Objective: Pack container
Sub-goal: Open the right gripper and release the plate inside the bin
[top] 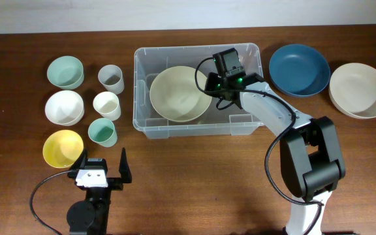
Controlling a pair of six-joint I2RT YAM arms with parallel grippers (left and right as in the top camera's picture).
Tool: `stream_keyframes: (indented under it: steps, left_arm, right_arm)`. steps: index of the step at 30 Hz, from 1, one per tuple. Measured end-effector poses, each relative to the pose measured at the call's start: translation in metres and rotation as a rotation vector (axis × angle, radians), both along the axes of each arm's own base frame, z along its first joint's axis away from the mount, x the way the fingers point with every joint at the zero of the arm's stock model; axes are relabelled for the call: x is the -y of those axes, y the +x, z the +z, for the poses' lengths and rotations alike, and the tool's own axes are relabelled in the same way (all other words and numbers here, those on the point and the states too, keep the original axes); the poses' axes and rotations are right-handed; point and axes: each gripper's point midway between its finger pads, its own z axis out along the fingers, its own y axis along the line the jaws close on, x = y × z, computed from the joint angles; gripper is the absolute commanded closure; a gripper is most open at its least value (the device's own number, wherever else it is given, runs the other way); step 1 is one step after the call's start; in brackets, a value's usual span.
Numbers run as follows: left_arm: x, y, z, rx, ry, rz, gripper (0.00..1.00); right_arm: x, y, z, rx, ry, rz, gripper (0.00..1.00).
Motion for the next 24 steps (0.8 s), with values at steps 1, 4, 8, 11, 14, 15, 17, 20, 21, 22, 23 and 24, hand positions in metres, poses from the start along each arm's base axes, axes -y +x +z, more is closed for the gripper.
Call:
stream_keyframes:
  steps: [1,4,8,11,14,15,17,20,21,22,23,24]
  left_arm:
    - [0.0000,0.0000,0.0000,0.000,0.000,0.000,0.00]
    - [0.0000,0.0000,0.0000,0.000,0.000,0.000,0.00]
    - [0.0000,0.0000,-0.0001,0.000,0.000,0.000,0.00]
    - [-0.0001,0.0000,0.0000,0.000,0.000,0.000,0.00]
    - [0.0000,0.0000,0.0000,0.000,0.000,0.000,0.00]
    - [0.0000,0.0000,0.0000,0.000,0.000,0.000,0.00]
    - [-0.0001,0.0000,0.0000,0.000,0.000,0.000,0.00]
    - [0.0000,0.0000,0.0000,0.000,0.000,0.000,0.00]
    - [0.0000,0.0000,0.0000,0.000,0.000,0.000,0.00]
    - [-0.0001,0.0000,0.0000,0.000,0.000,0.000,0.00]
    - [0.0000,0.0000,0.0000,0.000,0.000,0.000,0.00]
    - [-0.0001,0.0000,0.0000,0.000,0.000,0.000,0.00]
  right_arm:
    - [-0.0003,0.0008,0.0007,0.004,0.001,0.000,0.68]
    - [-0.0006,0.0015,0.0012,0.007,0.003,0.000,0.69]
    - [-0.0007,0.0016,0.0011,0.007,0.003,0.000,0.69]
    - [-0.0012,0.0026,0.0004,0.010,0.005,0.001,0.69]
    - [-0.0019,0.0030,-0.0035,0.005,0.006,0.002,0.69]
    - [-0.0018,0.0028,-0.0052,0.002,0.005,0.002,0.69]
    - [-0.0023,0.0023,-0.0079,-0.004,0.006,0.004,0.69]
    - [-0.0034,0.0032,-0.0082,-0.001,0.010,0.006,0.69]
    - [-0.0036,0.0037,-0.0079,0.001,0.011,0.006,0.69]
    - [-0.0043,0.0040,-0.0075,0.002,0.014,0.009,0.69]
    - [-0.0049,0.0043,-0.0072,0.004,0.018,0.009,0.69]
    - [-0.0057,0.0041,-0.0071,0.003,0.021,0.012,0.69]
